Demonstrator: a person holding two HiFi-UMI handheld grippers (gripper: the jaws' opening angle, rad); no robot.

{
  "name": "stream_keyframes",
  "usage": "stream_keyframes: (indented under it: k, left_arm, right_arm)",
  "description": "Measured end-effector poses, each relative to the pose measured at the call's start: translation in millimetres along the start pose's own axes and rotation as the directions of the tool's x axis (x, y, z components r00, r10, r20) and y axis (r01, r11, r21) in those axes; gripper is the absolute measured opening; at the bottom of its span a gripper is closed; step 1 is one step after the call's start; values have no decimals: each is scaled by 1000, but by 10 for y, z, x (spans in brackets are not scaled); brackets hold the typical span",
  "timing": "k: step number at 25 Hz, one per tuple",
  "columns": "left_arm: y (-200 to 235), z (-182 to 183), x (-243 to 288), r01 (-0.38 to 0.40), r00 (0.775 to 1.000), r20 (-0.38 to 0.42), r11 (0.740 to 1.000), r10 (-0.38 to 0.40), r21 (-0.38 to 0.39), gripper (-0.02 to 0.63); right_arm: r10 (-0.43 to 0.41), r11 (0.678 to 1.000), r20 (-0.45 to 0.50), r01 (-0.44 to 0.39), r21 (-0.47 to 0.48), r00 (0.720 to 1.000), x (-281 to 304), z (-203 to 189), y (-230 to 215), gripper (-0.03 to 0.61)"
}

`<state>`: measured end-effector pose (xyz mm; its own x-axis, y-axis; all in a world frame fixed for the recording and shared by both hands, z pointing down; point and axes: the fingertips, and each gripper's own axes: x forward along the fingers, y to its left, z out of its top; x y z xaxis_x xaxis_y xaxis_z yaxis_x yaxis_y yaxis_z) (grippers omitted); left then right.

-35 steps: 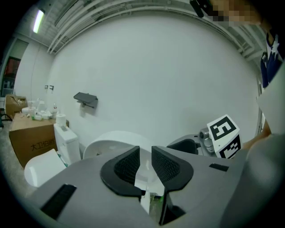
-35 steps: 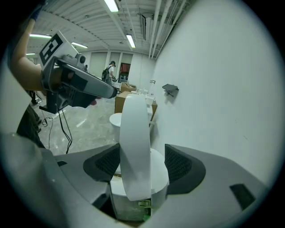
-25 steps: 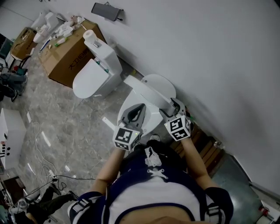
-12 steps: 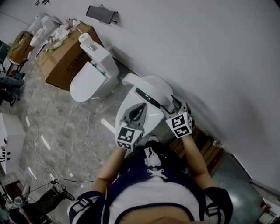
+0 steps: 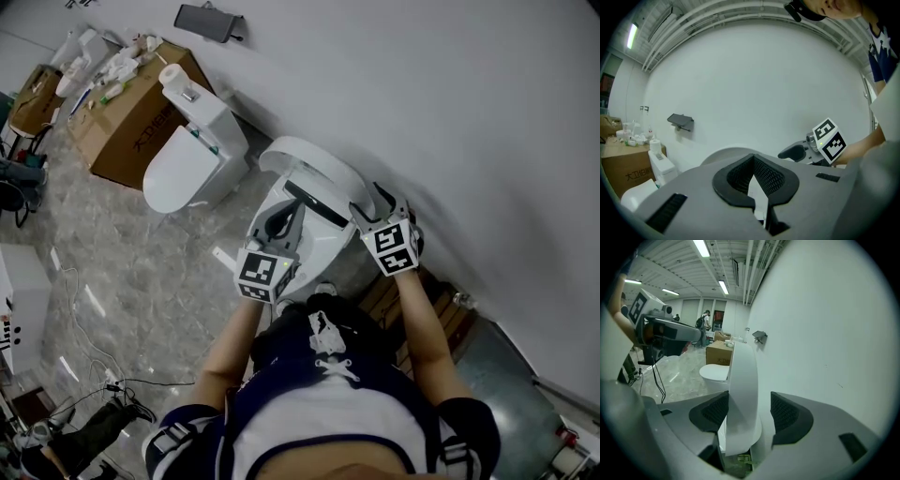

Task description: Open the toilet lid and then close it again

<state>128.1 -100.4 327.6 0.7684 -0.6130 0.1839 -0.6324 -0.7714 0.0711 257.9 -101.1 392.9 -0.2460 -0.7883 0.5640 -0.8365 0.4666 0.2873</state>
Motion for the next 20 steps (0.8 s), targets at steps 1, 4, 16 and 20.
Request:
stream_keyframes:
  k: [1, 4, 16, 20]
  left_arm:
    - [37, 14, 13, -3, 1000, 1, 1000, 3, -8, 6]
    - [142, 50, 51, -14, 1000, 6, 999, 15, -40, 6]
    - [74, 46, 229, 4, 1000, -3, 997, -4, -78, 6]
    - [-31, 12, 280, 21, 1000, -17, 997, -22, -69, 6]
  right_arm:
    - [-4, 1000, -4, 4, -1, 1000, 5, -4, -28, 276]
    - [-13, 1000, -1, 13, -9, 1000, 19, 2, -88, 276]
    - [-32, 998, 11, 32, 55, 999, 88, -11, -385, 275]
    - [-45, 997, 17, 44, 70, 999, 113, -24, -484, 275]
